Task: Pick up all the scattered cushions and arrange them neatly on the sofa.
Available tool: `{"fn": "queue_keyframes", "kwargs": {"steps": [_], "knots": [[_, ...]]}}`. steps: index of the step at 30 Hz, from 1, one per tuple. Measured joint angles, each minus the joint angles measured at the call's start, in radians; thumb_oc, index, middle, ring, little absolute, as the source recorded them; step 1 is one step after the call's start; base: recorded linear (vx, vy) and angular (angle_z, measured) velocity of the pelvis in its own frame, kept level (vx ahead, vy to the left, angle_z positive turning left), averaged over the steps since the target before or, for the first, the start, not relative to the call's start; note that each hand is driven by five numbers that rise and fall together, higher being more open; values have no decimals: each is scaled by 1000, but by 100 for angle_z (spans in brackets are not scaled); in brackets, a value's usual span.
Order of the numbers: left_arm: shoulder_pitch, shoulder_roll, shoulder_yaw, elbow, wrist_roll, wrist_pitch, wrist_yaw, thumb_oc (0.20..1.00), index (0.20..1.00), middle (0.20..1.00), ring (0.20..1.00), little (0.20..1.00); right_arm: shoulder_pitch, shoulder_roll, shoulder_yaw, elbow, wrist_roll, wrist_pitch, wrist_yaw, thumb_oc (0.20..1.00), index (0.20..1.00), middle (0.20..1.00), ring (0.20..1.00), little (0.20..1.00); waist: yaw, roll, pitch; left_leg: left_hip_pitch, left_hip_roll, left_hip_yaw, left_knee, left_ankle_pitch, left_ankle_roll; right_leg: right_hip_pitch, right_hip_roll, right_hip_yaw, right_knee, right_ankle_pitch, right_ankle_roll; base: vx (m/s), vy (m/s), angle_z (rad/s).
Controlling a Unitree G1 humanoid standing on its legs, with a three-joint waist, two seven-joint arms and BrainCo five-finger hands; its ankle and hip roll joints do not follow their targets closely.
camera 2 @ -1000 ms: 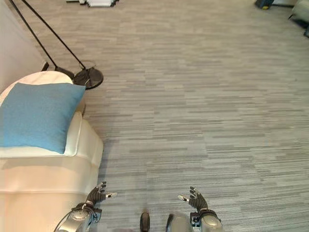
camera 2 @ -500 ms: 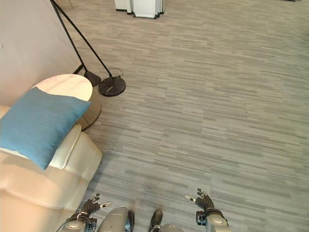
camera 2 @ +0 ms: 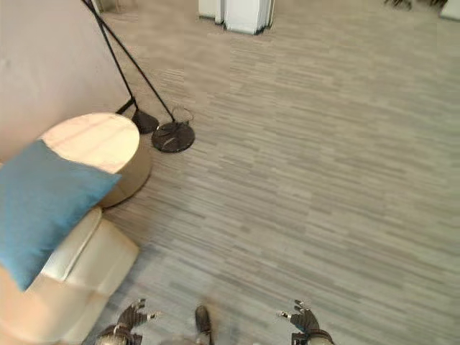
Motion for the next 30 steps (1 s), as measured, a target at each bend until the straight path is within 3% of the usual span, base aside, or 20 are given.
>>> {"fn": "queue_keyframes", "kwargs": {"steps": [1, 2, 3, 4, 5, 7, 9, 10, 12, 13, 15, 16, 17, 20, 22, 23, 24, 26, 28, 30], "knots": [[-16, -2, -5, -6, 0, -2, -1, 1000, 1000, 1000, 1000, 1000, -13, 1, 2, 10, 0, 5, 2, 1000, 1000, 1000, 1000, 1000, 19, -10, 9, -16, -21, 38, 59, -53, 18, -33, -31, -21, 94, -2, 3, 278, 334, 71], [-15, -1, -22, -28, 0, -1, -1, 1000, 1000, 1000, 1000, 1000, -12, -4, 0, 10, 0, 11, 7, 1000, 1000, 1000, 1000, 1000, 20, -15, 11, 0, -50, 8, 2, -45, 39, -57, -56, -29, 164, -1, 6, 241, 225, 24], [4, 12, -29, -23, 0, 3, -9, 1000, 1000, 1000, 1000, 1000, -9, -7, 10, -5, -1, 8, 10, 1000, 1000, 1000, 1000, 1000, 25, 37, 10, 117, -39, -12, -106, -16, 1, -57, -38, -43, 323, 22, 5, 180, 136, 49], [4, 23, -29, -4, 0, 13, -4, 1000, 1000, 1000, 1000, 1000, -3, 6, 23, -13, -1, 11, 12, 1000, 1000, 1000, 1000, 1000, 12, 14, 14, 152, -56, -56, -111, -3, -11, -90, -46, 19, 432, 2, -16, 159, 77, 77], [4, 27, -33, -22, 0, 10, -6, 1000, 1000, 1000, 1000, 1000, 10, 1, 39, -27, -1, 9, 15, 1000, 1000, 1000, 1000, 1000, 10, 11, 4, 169, -58, -81, -129, -21, 7, -154, -28, 91, 427, -25, 1, 161, 76, 73], [-19, 25, -34, -32, 0, 7, 0, 1000, 1000, 1000, 1000, 1000, -25, -3, 40, -36, 0, 5, 16, 1000, 1000, 1000, 1000, 1000, 9, 23, 38, 179, -31, -128, -137, -17, -22, -266, 16, 167, 270, -40, -34, 233, 41, 60], [-42, -6, -35, -30, 0, 6, -2, 1000, 1000, 1000, 1000, 1000, -21, -7, 44, -30, 1, 2, 15, 1000, 1000, 1000, 1000, 1000, -12, 67, 67, 210, 17, -213, -145, -24, -45, -292, 109, 192, -43, 24, -57, 241, -17, 93], [-47, -8, -33, -17, -1, 6, -5, 1000, 1000, 1000, 1000, 1000, -14, 0, 49, -18, 1, 2, 16, 1000, 1000, 1000, 1000, 1000, -11, 61, 70, 227, 21, -220, -146, -23, -58, -291, 136, 250, -138, 74, -43, 234, -38, 96], [-43, 9, -34, -19, -1, 6, -7, 1000, 1000, 1000, 1000, 1000, -10, 5, 48, -7, 17, 2, 16, 1000, 1000, 1000, 1000, 1000, -10, 29, 75, 286, 13, -227, -146, -50, -100, -297, 142, 282, -207, 176, -51, 223, -47, 59], [-33, 11, -32, -18, -1, 5, -7, 1000, 1000, 1000, 1000, 1000, -9, 5, 50, 0, 17, 1, 16, 1000, 1000, 1000, 1000, 1000, -9, 24, 71, 294, 10, -245, -146, -68, -100, -307, 150, 317, -240, 204, -35, 236, -75, 80], [-34, 26, -32, -17, -4, 3, -7, 1000, 1000, 1000, 1000, 1000, -2, 6, 47, 6, 18, -1, 16, 1000, 1000, 1000, 1000, 1000, -11, -24, 44, 315, 4, -311, -146, -105, -126, -305, 148, 393, -368, 242, -19, 275, -111, 86], [-29, 31, -32, -16, -5, 3, -7, 1000, 1000, 1000, 1000, 1000, 0, 8, 47, 6, 18, -1, 16, 1000, 1000, 1000, 1000, 1000, -7, -42, 38, 326, 7, -330, -145, -118, -143, -291, 144, 396, -389, 249, -17, 288, -146, 70], [-24, 21, -32, -7, -10, 3, -9, 1000, 1000, 1000, 1000, 1000, -11, 3, 42, 5, 18, -3, 15, 1000, 1000, 1000, 1000, 1000, -11, -22, 46, 339, 42, -368, -135, -140, -162, -254, 167, 385, -401, 294, -7, 317, -159, 85], [-15, -11, -23, -5, -42, -3, -11, 1000, 1000, 1000, 1000, 1000, -20, -3, 41, 11, 18, -2, 17, 1000, 1000, 1000, 1000, 1000, -26, 0, 62, 401, 83, -382, -119, -146, -207, -157, 200, 367, -432, 396, -86, 376, -192, 84], [-7, -28, -4, 15, -48, -3, -12, 1000, 1000, 1000, 1000, 1000, -31, 1, 47, 31, 18, -2, 19, 1000, 1000, 1000, 1000, 1000, -18, 10, 58, 417, 108, -382, -80, -160, -229, -115, 220, 349, -438, 400, -98, 292, -182, 50], [1, -36, 43, 20, -102, -2, -10, 1000, 1000, 1000, 1000, 1000, -36, 11, 49, 24, 18, -2, 25, 1000, 1000, 1000, 1000, 1000, -4, -25, 57, 335, 89, -382, 133, -171, -249, -77, 201, 323, -438, 377, -112, 174, -137, 50], [11, -36, 46, 19, -124, -3, -9, 1000, 1000, 1000, 1000, 1000, -25, 8, 50, 17, 18, -6, 31, 1000, 1000, 1000, 1000, 1000, -1, -42, 48, 281, 71, -377, 218, -181, -281, -71, 192, 327, -437, 375, -124, 70, -79, 47], [31, -42, 43, 17, -137, -3, -9, 1000, 1000, 1000, 1000, 1000, -33, -5, 51, 6, 19, -10, 30, 1000, 1000, 1000, 1000, 1000, 15, -33, 36, 206, 65, -382, 360, -195, -298, -57, 198, 316, -431, 376, -179, 44, -57, 35], [17, -52, 45, 1, -159, -2, -7, 1000, 1000, 1000, 1000, 1000, -52, -29, 51, 9, 20, -5, 29, 1000, 1000, 1000, 1000, 1000, 34, -21, 52, 33, 57, -347, 577, -195, -304, -60, 195, 279, -431, 363, -202, 114, -81, 56], [2, -46, 45, -1, -159, -1, -7, 1000, 1000, 1000, 1000, 1000, -63, -27, 56, 9, 19, -3, 28, 1000, 1000, 1000, 1000, 1000, 28, -16, 77, -23, 89, -251, 527, -194, -297, -44, 192, 228, -438, 353, -215, 143, -36, 60]]}}
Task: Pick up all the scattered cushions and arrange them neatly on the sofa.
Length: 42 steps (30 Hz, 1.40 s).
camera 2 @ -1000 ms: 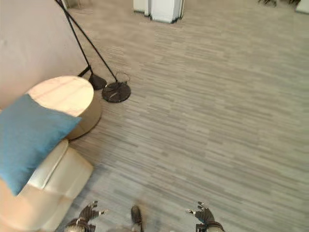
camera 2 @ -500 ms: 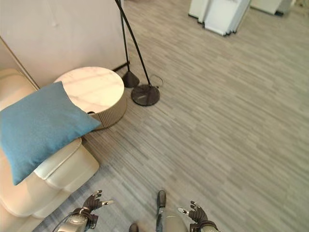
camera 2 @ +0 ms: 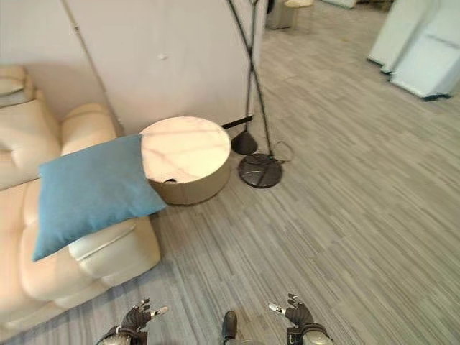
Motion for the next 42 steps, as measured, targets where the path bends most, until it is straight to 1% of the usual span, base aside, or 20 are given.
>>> {"fn": "queue_keyframes", "kwargs": {"steps": [2, 5, 6, 7, 9, 11, 13, 15, 18, 20, 21, 23, 25, 28, 31, 32, 34, 38, 40, 42], "knots": [[-8, 13, -2, 0, 0, 0, 0, 1000, 1000, 1000, 1000, 1000, 12, 5, 32, 0, 0, 0, 1, 1000, 1000, 1000, 1000, 1000, -23, -12, 7, 24, 31, 88, -294, 20, 20, 17, -11, -97, 0, -25, -9, 120, 20, 102], [-20, 22, -1, 0, 0, 0, 1, 1000, 1000, 1000, 1000, 1000, 32, 11, 35, 0, -1, 0, -1, 1000, 1000, 1000, 1000, 1000, -26, -16, 3, 52, 45, 85, -524, 107, 21, 28, -12, -138, 0, -41, -5, 120, 77, 67], [-18, 20, -3, 5, 1, 3, 3, 1000, 1000, 1000, 1000, 1000, 26, 12, 35, 1, -2, 0, -5, 1000, 1000, 1000, 1000, 1000, -27, -7, -1, 60, 77, 96, -598, 154, -2, 31, -15, -169, 0, -45, 2, 196, 173, 74], [-30, 15, -3, 12, 1, 3, 6, 1000, 1000, 1000, 1000, 1000, 27, 14, 34, 5, -2, 0, -14, 1000, 1000, 1000, 1000, 1000, -46, 1, -2, 54, 105, 130, -650, 176, -31, 31, -14, -205, 0, -57, 7, 238, 236, 91], [-52, 9, -8, 12, 1, 2, 9, 1000, 1000, 1000, 1000, 1000, 31, 17, 32, 18, -3, 2, -19, 1000, 1000, 1000, 1000, 1000, -34, 3, -2, 40, 162, 175, -668, 215, -33, 36, -14, -230, 0, -65, 12, 239, 232, 61], [-51, 6, -6, 26, 1, 4, 9, 1000, 1000, 1000, 1000, 1000, 20, 10, 33, 24, -4, 2, -19, 1000, 1000, 1000, 1000, 1000, -36, 14, -7, 48, 179, 199, -660, 229, -34, 53, -25, -258, 0, -76, 39, 206, 179, 32], [-44, 7, -3, 31, 1, 4, 9, 1000, 1000, 1000, 1000, 1000, 31, 5, 29, 25, -5, 2, -19, 1000, 1000, 1000, 1000, 1000, -34, 25, -18, 75, 169, 190, -647, 229, -32, 71, -34, -262, 0, -82, 54, 330, 333, 31], [-31, 9, -1, 60, 1, 2, 8, 1000, 1000, 1000, 1000, 1000, 43, 0, 31, 28, -11, 2, -19, 1000, 1000, 1000, 1000, 1000, -34, 44, -45, 108, 128, 187, -651, 245, -12, 108, -78, -284, 0, -96, 104, 421, 460, 34], [9, 22, -2, 79, 2, 2, 8, 1000, 1000, 1000, 1000, 1000, 82, 18, 31, 26, -22, 3, -16, 1000, 1000, 1000, 1000, 1000, -28, 41, -101, 152, 46, 184, -671, 275, 69, 130, -150, -251, 43, -122, 167, 231, 355, 30], [19, 36, -2, 81, 2, 4, 8, 1000, 1000, 1000, 1000, 1000, 83, 32, 32, 27, -32, 5, -15, 1000, 1000, 1000, 1000, 1000, -29, 24, -113, 161, 6, 177, -672, 273, 92, 110, -199, -245, 123, -141, 188, 186, 356, 29], [19, 43, -3, 82, 3, 4, 8, 1000, 1000, 1000, 1000, 1000, 80, 35, 31, 21, -38, 4, -13, 1000, 1000, 1000, 1000, 1000, -30, 22, -114, 165, -19, 161, -673, 255, 117, 69, -235, -223, 227, -149, 208, 163, 394, 22], [20, 44, -7, 79, 3, 4, 8, 1000, 1000, 1000, 1000, 1000, 61, 31, 31, 6, -41, 5, -13, 1000, 1000, 1000, 1000, 1000, -31, 44, -102, 172, -21, 160, -672, 262, 131, -36, -285, -199, 455, -178, 195, 128, 299, 25], [17, 69, -11, 80, 3, 6, 8, 1000, 1000, 1000, 1000, 1000, 56, 53, 32, -2, -42, 4, -9, 1000, 1000, 1000, 1000, 1000, -35, 20, -87, 216, -60, 146, -673, 227, 177, -112, -335, -141, 632, -188, 214, 55, 119, 19], [-9, 91, -12, 73, 2, 5, 8, 1000, 1000, 1000, 1000, 1000, 38, 63, 35, -4, -41, 4, -8, 1000, 1000, 1000, 1000, 1000, -38, 15, -69, 232, -51, 142, -673, 225, 171, -159, -216, -3, 586, -272, 221, 112, 35, 19], [-12, 94, -9, 59, 3, 4, 8, 1000, 1000, 1000, 1000, 1000, 27, 64, 34, -2, -40, 2, -10, 1000, 1000, 1000, 1000, 1000, -33, 9, -59, 237, -46, 168, -673, 202, 140, -159, -155, -45, 340, -255, 227, 154, -40, -12], [-13, 94, -9, 59, 3, 4, 8, 1000, 1000, 1000, 1000, 1000, 26, 64, 34, -3, -40, 2, -10, 1000, 1000, 1000, 1000, 1000, -32, 7, -58, 238, -47, 170, -673, 202, 140, -161, -153, -43, 321, -251, 228, 182, -75, -15], [-23, 92, -8, 58, 3, 4, 7, 1000, 1000, 1000, 1000, 1000, 30, 66, 33, -3, -40, 4, -10, 1000, 1000, 1000, 1000, 1000, -39, -14, -42, 254, -59, 187, -673, 188, 132, -167, -128, -41, 148, -151, 233, 206, -90, -20], [-14, 75, -1, 36, 7, 3, 6, 1000, 1000, 1000, 1000, 1000, 58, 65, 30, 12, -40, 5, -10, 1000, 1000, 1000, 1000, 1000, -48, -17, -40, 303, -54, 182, -680, 143, 94, -102, -124, -69, 47, -23, 197, 282, -126, -8], [0, 54, -2, 27, 6, 3, 0, 1000, 1000, 1000, 1000, 1000, 81, 61, 25, 19, -37, 6, -10, 1000, 1000, 1000, 1000, 1000, -57, 0, -51, 324, -39, 166, -680, 123, 87, -78, -109, -67, 47, 16, 174, 284, -176, 13], [10, 29, -2, 19, 3, 3, -4, 1000, 1000, 1000, 1000, 1000, 78, 40, 26, 16, -37, 10, -10, 1000, 1000, 1000, 1000, 1000, -65, 27, -69, 336, 12, 166, -640, 93, 62, -65, -63, -68, 76, -1, 133, 221, -181, 10]]}}
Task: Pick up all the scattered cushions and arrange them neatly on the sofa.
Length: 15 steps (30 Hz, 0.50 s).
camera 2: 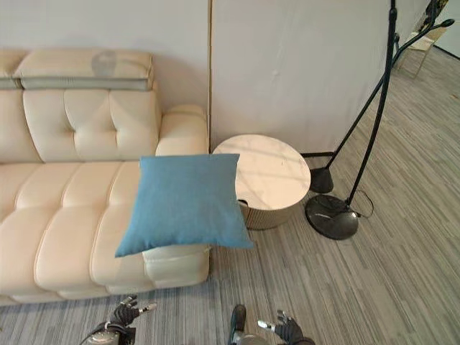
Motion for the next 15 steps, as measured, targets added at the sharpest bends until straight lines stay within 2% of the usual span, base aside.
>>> {"fn": "queue_keyframes", "kwargs": {"steps": [1, 2, 3, 4, 5, 6, 7, 8, 9, 11, 12, 13, 15], "knots": [[1, -1, -1, 0, -1, 0, 0, 1000, 1000, 1000, 1000, 1000, -1, -3, 0, -2, 0, 0, -1, 1000, 1000, 1000, 1000, 1000, 1, -3, -3, -2, 7, -2, 35, 1, -8, 10, 7, 0, -7, 2, -23, 171, -181, -7], [1, -7, -1, -2, -1, 0, -1, 1000, 1000, 1000, 1000, 1000, -6, -11, -1, -1, 1, 0, -1, 1000, 1000, 1000, 1000, 1000, 3, 8, -2, -6, 24, -2, 77, -10, -27, 28, 25, 0, -19, -10, -37, 133, -165, 0], [-3, -7, 1, 1, -2, 0, 1, 1000, 1000, 1000, 1000, 1000, -15, -11, 0, 1, 8, 3, -1, 1000, 1000, 1000, 1000, 1000, 2, -9, 2, -85, 35, -2, 276, -19, -42, 73, 27, 3, -77, -13, -43, 87, -111, -11], [-3, -8, 0, 0, -2, 0, 1, 1000, 1000, 1000, 1000, 1000, -11, -14, 0, 0, 11, 2, 0, 1000, 1000, 1000, 1000, 1000, 5, -22, 5, -127, 37, -2, 380, -22, -47, 85, 16, 4, -76, -11, -49, 92, -95, -15], [6, -16, 0, -10, -2, 0, 1, 1000, 1000, 1000, 1000, 1000, -12, -27, 4, -13, 19, 0, -2, 1000, 1000, 1000, 1000, 1000, 7, -24, 8, -189, 52, -37, 540, -28, -73, 112, 22, -1, -77, 4, -89, 142, -94, -22], [13, -23, 0, -18, -3, 0, 1, 1000, 1000, 1000, 1000, 1000, -18, -37, 3, -20, 19, 1, -3, 1000, 1000, 1000, 1000, 1000, 15, -7, 5, -234, 51, -84, 615, -17, -96, 117, 34, 5, -70, -20, -124, 143, -94, -15], [4, -31, -9, -20, -5, -2, 1, 1000, 1000, 1000, 1000, 1000, -19, -51, 4, -16, 19, -2, -3, 1000, 1000, 1000, 1000, 1000, 8, 1, 6, -289, 39, -147, 707, -12, -106, 122, 39, 9, -76, -28, -136, 142, -41, -13], [-1, -35, -3, -18, -11, -2, 2, 1000, 1000, 1000, 1000, 1000, -32, -52, 5, -8, 19, -1, -3, 1000, 1000, 1000, 1000, 1000, 11, 0, 9, -317, 35, -139, 721, -12, -108, 126, 40, 12, -76, -35, -146, 109, 9, -6], [-13, -35, -2, -17, -15, -2, 3, 1000, 1000, 1000, 1000, 1000, -34, -52, 6, -1, 19, 1, -4, 1000, 1000, 1000, 1000, 1000, 3, -6, 17, -342, 37, -129, 691, -17, -98, 135, 40, 5, -77, -41, -148, 187, 25, -5], [-16, -32, 0, -18, -22, -2, 4, 1000, 1000, 1000, 1000, 1000, -35, -48, 6, 1, 19, 8, -4, 1000, 1000, 1000, 1000, 1000, 4, -12, 18, -322, 37, -109, 525, -13, -88, 140, 43, 6, -76, -49, -155, 172, 42, -3], [-19, -32, 0, -18, -23, -1, 4, 1000, 1000, 1000, 1000, 1000, -37, -49, 5, 1, 19, 10, -5, 1000, 1000, 1000, 1000, 1000, 1, -13, 28, -310, 44, -105, 444, -11, -85, 151, 47, 6, -77, -43, -139, 200, 80, -8], [-17, -31, -1, -19, -23, -1, 4, 1000, 1000, 1000, 1000, 1000, -34, -48, 7, 2, 19, 11, -6, 1000, 1000, 1000, 1000, 1000, 1, -17, 30, -282, 47, -105, 323, 3, -71, 154, 52, 5, -77, -50, -133, 134, 58, -6], [-20, -27, -4, -18, -23, -1, 5, 1000, 1000, 1000, 1000, 1000, -35, -48, 8, 2, 19, 11, -9, 1000, 1000, 1000, 1000, 1000, -3, -16, 35, -236, 65, -126, 71, 83, -80, 170, 60, 0, -77, -69, -121, 193, 134, 9]]}}
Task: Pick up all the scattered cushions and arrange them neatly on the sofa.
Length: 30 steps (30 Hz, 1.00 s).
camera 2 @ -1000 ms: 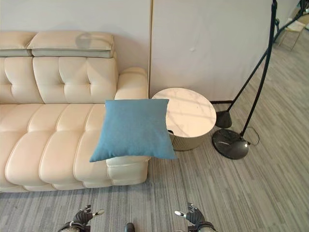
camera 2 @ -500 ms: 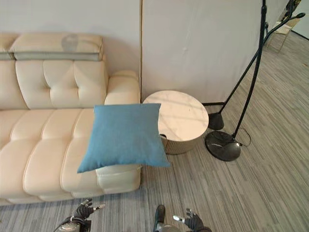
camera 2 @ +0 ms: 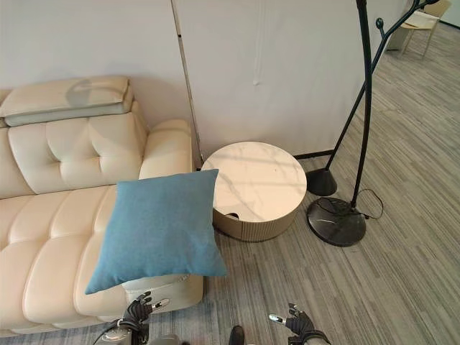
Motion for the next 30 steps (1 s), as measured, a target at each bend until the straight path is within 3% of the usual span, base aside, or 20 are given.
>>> {"fn": "queue_keyframes", "kwargs": {"steps": [1, 2, 3, 7, 8, 9, 10, 12, 13, 14, 16, 17, 18, 20, 22, 24, 27, 28, 30], "knots": [[-8, 0, -2, 2, 0, 0, 1, 1000, 1000, 1000, 1000, 1000, -1, -1, 0, 0, 0, -1, -1, 1000, 1000, 1000, 1000, 1000, -4, -4, 2, 11, 27, -25, -115, 54, -9, 7, 8, -4, 3, -9, 10, 257, 237, 20], [-11, -2, -1, 3, -1, 0, 3, 1000, 1000, 1000, 1000, 1000, -1, -2, 1, 1, -1, 0, -1, 1000, 1000, 1000, 1000, 1000, -4, -3, 2, -5, 48, -57, -115, 73, -29, 7, 16, -6, 6, -13, 17, 355, 372, 2], [-7, -2, -1, 4, -1, 1, 8, 1000, 1000, 1000, 1000, 1000, -5, -1, -1, 0, -1, -1, -1, 1000, 1000, 1000, 1000, 1000, 4, -5, 3, -10, 77, -73, -113, 95, -27, 13, 23, -6, 6, -18, 14, 233, 259, -12], [0, -5, -1, 4, -17, 1, 9, 1000, 1000, 1000, 1000, 1000, -5, -12, -7, 2, -1, -1, -1, 1000, 1000, 1000, 1000, 1000, 0, 20, -5, 32, 80, -22, -114, 111, -15, 35, 23, -6, 6, -21, 19, 250, 312, -1], [0, -5, -1, 11, -17, 0, 9, 1000, 1000, 1000, 1000, 1000, -7, -7, -9, 20, -2, -1, -1, 1000, 1000, 1000, 1000, 1000, 1, 27, -6, 53, 73, -9, -114, 109, -12, 52, 17, -6, 6, -29, 34, 257, 451, 22], [1, -13, -2, 39, -17, 0, 8, 1000, 1000, 1000, 1000, 1000, 9, -10, -8, 32, -3, -1, 2, 1000, 1000, 1000, 1000, 1000, -5, 49, -23, 74, 54, -9, -114, 125, 14, 74, 7, -20, 7, -44, 60, 253, 470, 24], [0, -10, -5, 48, -17, 1, 8, 1000, 1000, 1000, 1000, 1000, 17, 3, -20, 38, -3, 1, 0, 1000, 1000, 1000, 1000, 1000, -7, 41, -25, 85, 30, -5, -110, 117, 11, 77, -19, -19, 11, -49, 74, 309, 598, 14], [5, -11, -3, 80, -17, 1, 5, 1000, 1000, 1000, 1000, 1000, 20, 17, -22, 38, -3, 0, 2, 1000, 1000, 1000, 1000, 1000, 3, 31, -40, 100, -25, 18, -114, 78, 69, 50, -82, 7, 73, -75, 109, 184, 473, -19], [9, -9, -4, 86, -17, 4, 5, 1000, 1000, 1000, 1000, 1000, 18, 24, -21, 38, -3, 1, 6, 1000, 1000, 1000, 1000, 1000, 2, 34, -41, 102, -38, 27, -107, 86, 69, 40, -101, 9, 99, -90, 121, 116, 409, -13], [14, -6, -4, 93, -16, 4, 2, 1000, 1000, 1000, 1000, 1000, 19, 42, -26, 36, -4, 0, 9, 1000, 1000, 1000, 1000, 1000, 3, 35, -41, 109, -66, 32, -107, 77, 93, 0, -139, 6, 194, -118, 131, 41, 247, 1], [14, 2, -6, 92, -16, 5, -1, 1000, 1000, 1000, 1000, 1000, 20, 62, -27, 36, -5, 4, 12, 1000, 1000, 1000, 1000, 1000, 6, 33, -42, 118, -81, 41, -106, 68, 109, -49, -175, 9, 310, -154, 131, 44, 324, -4], [16, 22, -6, 94, -14, 6, -2, 1000, 1000, 1000, 1000, 1000, 18, 77, -17, 36, -5, 4, 13, 1000, 1000, 1000, 1000, 1000, 7, 27, -42, 118, -102, 50, -106, 57, 132, -97, -201, 23, 371, -144, 143, 49, 267, -16], [16, 32, -6, 94, -12, 6, -2, 1000, 1000, 1000, 1000, 1000, 8, 82, -11, 35, -5, 4, 14, 1000, 1000, 1000, 1000, 1000, 12, 13, -47, 121, -104, 59, -106, 55, 136, -104, -209, 28, 401, -153, 151, 61, 215, -21], [13, 58, -3, 150, 25, 7, -12, 1000, 1000, 1000, 1000, 1000, -8, 90, -6, 37, -14, 3, 25, 1000, 1000, 1000, 1000, 1000, 14, 18, -39, 135, -105, 81, -106, 44, 153, -129, -215, 4, 421, -152, 175, 60, 120, -37], [12, 67, -2, 176, 31, 8, -17, 1000, 1000, 1000, 1000, 1000, -6, 88, -6, 41, -19, 2, 28, 1000, 1000, 1000, 1000, 1000, 8, 18, -39, 138, -104, 88, -107, 42, 155, -129, -200, 7, 389, -159, 187, 61, 50, -23], [9, 73, 9, 227, 36, 10, -26, 1000, 1000, 1000, 1000, 1000, -19, 89, -4, 67, -23, 4, 30, 1000, 1000, 1000, 1000, 1000, 18, 9, -37, 137, -98, 120, -107, 41, 155, -134, -179, -8, 257, -150, 197, 58, 4, -38], [27, 74, 54, 265, 68, 14, -41, 1000, 1000, 1000, 1000, 1000, -17, 87, -6, 86, -23, 2, 31, 1000, 1000, 1000, 1000, 1000, 21, 1, -35, 133, -97, 131, -114, 28, 146, -119, -168, -10, 125, -53, 209, 78, -9, -21], [49, 78, 91, 278, 73, 23, -45, 1000, 1000, 1000, 1000, 1000, -4, 80, -12, 102, -23, 3, 29, 1000, 1000, 1000, 1000, 1000, 20, -9, -41, 137, -96, 129, -114, 25, 136, -85, -152, 9, 58, 26, 193, 117, -63, 2], [62, 83, 136, 297, 78, 27, -58, 1000, 1000, 1000, 1000, 1000, 0, 65, -15, 115, -23, 4, 31, 1000, 1000, 1000, 1000, 1000, 27, -14, -47, 144, -84, 136, -114, 18, 114, -66, -133, 10, 3, 51, 172, 82, -60, -11]]}}
